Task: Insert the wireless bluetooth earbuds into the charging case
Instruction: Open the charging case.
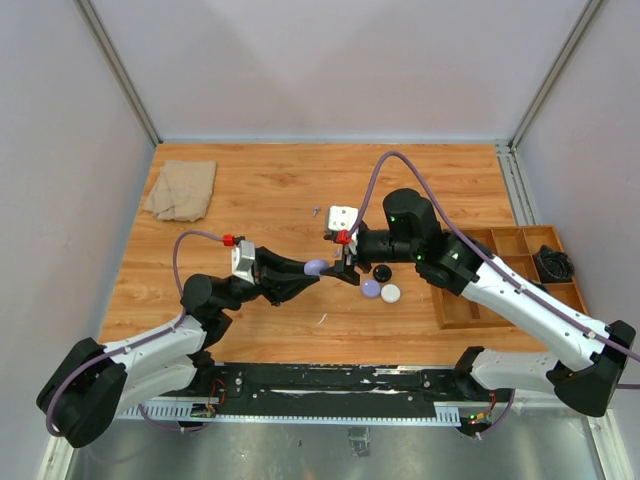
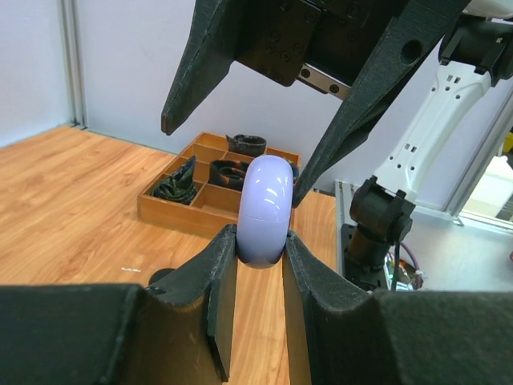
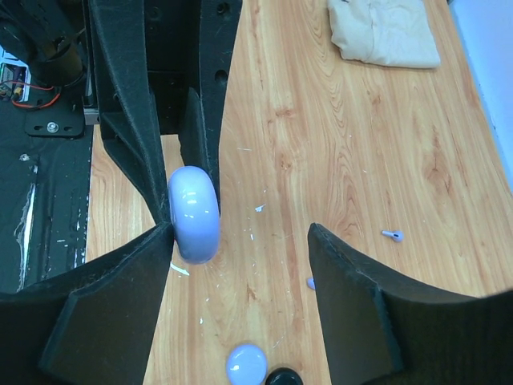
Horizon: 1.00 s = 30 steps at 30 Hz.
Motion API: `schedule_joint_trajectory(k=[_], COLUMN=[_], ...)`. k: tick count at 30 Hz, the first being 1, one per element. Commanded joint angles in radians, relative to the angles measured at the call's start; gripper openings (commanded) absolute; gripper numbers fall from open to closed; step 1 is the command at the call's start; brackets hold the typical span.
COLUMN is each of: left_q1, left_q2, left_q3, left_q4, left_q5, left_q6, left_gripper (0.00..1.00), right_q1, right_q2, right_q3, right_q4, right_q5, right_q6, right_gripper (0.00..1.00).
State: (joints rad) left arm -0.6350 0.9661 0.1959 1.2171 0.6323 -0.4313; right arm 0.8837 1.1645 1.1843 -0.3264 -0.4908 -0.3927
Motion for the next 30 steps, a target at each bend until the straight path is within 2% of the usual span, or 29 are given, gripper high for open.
schedule_joint_trajectory(k=[1,19,25,30], left_q1=[0.003,0.003,0.003,0.003], left_q2=[-0.022,-0.046,-0.080,-0.090], left_q3=[-0.015,-0.020,-0.071,-0.107], left_q4=[-0.006,-0.056,-0.066,-0.065], left_q5=[0.052,0.070,-0.061,-0.187], left_q6=[0.046,0.121,0.245,0.365], left_gripper=[0.00,0.00,0.00,0.00], right_q1=[0.008,0.008,0.005,-0.043], right_q2=[-0.028,-0.034,-0.023,0.039], right_q3=[-0.005,0.011,0.027,0.044], right_q4=[0.067,0.087,0.043,-0.004], right_q5=[0.068,0.157,0.208,0.262], right_q6=[0.014,0.038,0.056,0.103], right_gripper=[0.68,0.66,0.67,0.68])
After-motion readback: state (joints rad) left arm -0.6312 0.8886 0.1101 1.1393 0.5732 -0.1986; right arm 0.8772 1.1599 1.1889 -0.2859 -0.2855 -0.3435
